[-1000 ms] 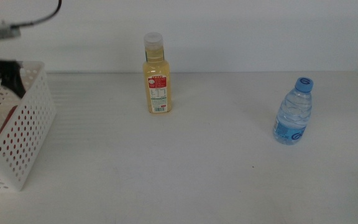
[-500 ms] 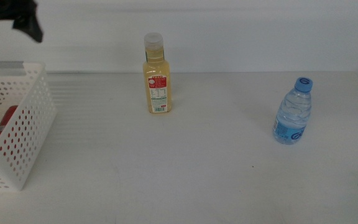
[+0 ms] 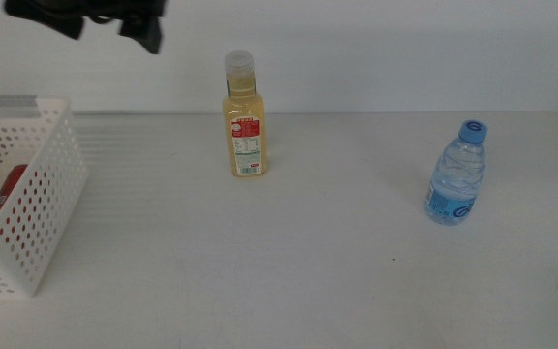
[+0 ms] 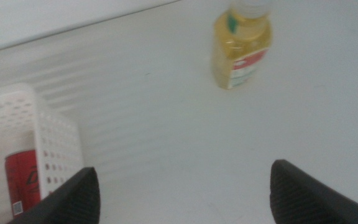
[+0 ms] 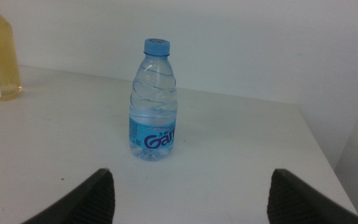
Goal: Use arms to grab the bottles and put them into the dustbin to the left of the table.
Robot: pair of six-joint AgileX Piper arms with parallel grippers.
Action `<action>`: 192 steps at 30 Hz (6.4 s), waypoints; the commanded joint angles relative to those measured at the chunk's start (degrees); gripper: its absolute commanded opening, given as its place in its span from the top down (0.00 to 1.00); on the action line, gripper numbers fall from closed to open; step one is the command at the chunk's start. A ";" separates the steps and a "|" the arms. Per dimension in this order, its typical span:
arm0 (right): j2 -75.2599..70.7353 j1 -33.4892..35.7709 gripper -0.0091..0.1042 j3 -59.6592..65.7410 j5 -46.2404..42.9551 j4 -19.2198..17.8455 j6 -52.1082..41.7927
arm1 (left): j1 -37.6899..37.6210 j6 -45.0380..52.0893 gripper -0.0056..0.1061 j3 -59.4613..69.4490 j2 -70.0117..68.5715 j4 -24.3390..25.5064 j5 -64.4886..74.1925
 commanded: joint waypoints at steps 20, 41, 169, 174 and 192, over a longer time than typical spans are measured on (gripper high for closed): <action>-1.57 -0.35 0.35 -0.50 -4.70 -0.33 -0.22 | -6.91 -9.24 0.14 29.27 -13.27 2.41 -25.31; -1.57 -0.35 0.35 -0.50 -4.70 -0.33 -0.22 | -6.43 -20.15 0.14 70.54 -20.51 4.06 -80.34; -1.57 -0.35 0.35 -0.50 -4.70 -0.33 -0.22 | 1.31 -8.94 0.15 28.14 36.23 -3.20 -121.35; -1.57 -0.35 0.35 -0.50 -4.70 -0.33 -0.22 | 1.31 -11.42 0.29 28.14 37.26 -3.38 -123.48; -1.57 -0.35 0.35 -0.50 -4.70 -0.33 -0.22 | 1.31 -12.29 0.99 41.30 16.77 5.67 -110.99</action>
